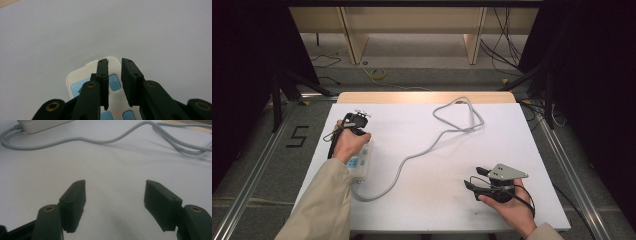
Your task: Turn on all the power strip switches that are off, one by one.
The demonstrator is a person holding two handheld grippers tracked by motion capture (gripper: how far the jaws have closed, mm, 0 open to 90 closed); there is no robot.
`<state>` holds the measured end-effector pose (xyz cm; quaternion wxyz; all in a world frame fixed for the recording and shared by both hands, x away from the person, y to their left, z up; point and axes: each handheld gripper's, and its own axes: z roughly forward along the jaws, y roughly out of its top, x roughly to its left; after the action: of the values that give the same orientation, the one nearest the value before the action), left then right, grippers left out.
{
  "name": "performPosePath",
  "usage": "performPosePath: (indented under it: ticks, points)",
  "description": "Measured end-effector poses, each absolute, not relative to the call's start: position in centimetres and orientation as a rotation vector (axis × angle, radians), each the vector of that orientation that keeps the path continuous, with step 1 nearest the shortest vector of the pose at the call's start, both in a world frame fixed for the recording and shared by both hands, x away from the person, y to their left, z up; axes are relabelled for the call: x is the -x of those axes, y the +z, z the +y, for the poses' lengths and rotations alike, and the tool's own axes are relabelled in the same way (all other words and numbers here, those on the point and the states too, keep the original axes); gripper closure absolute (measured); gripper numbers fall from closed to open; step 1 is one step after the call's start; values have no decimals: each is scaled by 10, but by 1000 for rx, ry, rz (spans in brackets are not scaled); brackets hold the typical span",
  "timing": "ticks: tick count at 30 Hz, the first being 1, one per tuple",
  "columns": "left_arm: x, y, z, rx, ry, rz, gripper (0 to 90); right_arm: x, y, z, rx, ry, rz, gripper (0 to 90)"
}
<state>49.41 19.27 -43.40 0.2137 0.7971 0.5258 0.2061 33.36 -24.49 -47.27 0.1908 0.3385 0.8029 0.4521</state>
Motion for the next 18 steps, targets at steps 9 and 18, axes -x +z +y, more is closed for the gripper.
performPosePath:
  ticks: [9, 18]
  points:
    - [-489, -429, 193, -2189, 578, 1396, 650, -334, -473, -245, -950, 1271, 2256, 349]
    - [-482, -423, 194, -2153, 562, 1324, 533, -334, -473, -245, -948, 1274, 2256, 349]
